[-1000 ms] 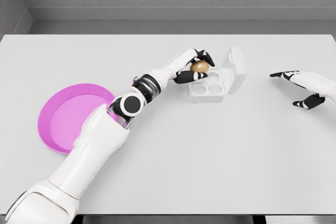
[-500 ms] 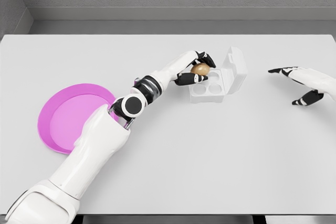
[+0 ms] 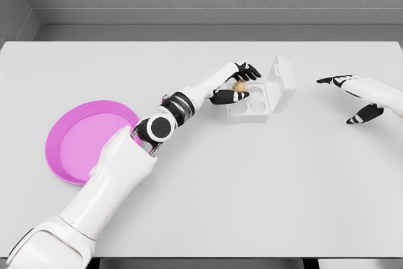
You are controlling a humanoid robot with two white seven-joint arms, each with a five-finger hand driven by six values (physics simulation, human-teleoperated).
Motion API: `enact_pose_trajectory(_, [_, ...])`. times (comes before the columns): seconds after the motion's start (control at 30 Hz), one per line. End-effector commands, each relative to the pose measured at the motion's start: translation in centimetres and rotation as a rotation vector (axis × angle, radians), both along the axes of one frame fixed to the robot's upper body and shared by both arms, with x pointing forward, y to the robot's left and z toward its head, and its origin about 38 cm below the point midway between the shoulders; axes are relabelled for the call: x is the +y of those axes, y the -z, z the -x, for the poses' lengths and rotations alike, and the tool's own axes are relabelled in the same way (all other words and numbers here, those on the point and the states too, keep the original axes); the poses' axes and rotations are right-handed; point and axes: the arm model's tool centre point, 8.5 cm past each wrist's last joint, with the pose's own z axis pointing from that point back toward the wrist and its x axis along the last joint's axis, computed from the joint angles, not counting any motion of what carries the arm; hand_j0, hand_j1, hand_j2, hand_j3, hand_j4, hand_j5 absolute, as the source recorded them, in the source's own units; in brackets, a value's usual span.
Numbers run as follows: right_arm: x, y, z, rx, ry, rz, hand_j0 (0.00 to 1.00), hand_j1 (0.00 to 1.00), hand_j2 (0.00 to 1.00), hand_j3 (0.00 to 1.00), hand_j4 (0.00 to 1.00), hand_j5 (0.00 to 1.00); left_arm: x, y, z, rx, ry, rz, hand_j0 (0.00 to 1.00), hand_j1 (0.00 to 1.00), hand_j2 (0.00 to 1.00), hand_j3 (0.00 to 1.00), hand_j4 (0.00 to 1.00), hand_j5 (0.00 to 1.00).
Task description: Pack egg into the box and close the box lid
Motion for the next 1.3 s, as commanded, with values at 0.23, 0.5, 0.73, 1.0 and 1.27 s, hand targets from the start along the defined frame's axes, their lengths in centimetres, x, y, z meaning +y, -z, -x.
enact_pose_trajectory(0.23, [-0.1, 0.0, 0.0, 0.0, 0.004, -0.003, 1.0, 1.0, 1.0, 1.0, 1.0, 1.0, 0.0, 0.1, 0.0, 0.004, -0.002, 0.002, 0.64, 0.64, 0.64, 0.64, 0.64, 0.64])
enact_pose_trajectory(0.5, [-0.2, -0.1, 0.1, 0.0, 0.004, -0.002, 1.0, 1.0, 1.0, 1.0, 1.0, 1.0, 0.0, -0.3, 0.1, -0.005, -0.001, 0.011, 0.67, 0.67, 0.67, 0.67, 0.67, 0.67])
enact_pose_trajectory(0.73, [-0.2, 0.0, 0.1, 0.002, 0.004, -0.001, 1.0, 1.0, 1.0, 1.0, 1.0, 1.0, -0.1, -2.0, 0.5, -0.045, 0.003, 0.051, 0.79, 0.79, 0.79, 0.79, 0.79, 0.79])
enact_pose_trajectory(1.0, [-0.4, 0.1, 0.3, 0.006, 0.008, 0.001, 1.0, 1.0, 1.0, 1.0, 1.0, 1.0, 2.1, -2.9, 0.6, -0.056, -0.059, 0.126, 0.9, 0.9, 0.9, 0.9, 0.9, 0.9])
enact_pose_trajectory(1.27, [-0.6, 0.0, 0.3, 0.004, 0.01, 0.005, 1.0, 1.0, 1.0, 1.0, 1.0, 1.0, 5.5, -9.6, 3.0, -0.207, -0.125, 0.295, 1.0, 1.0, 1.0, 1.0, 1.0, 1.0])
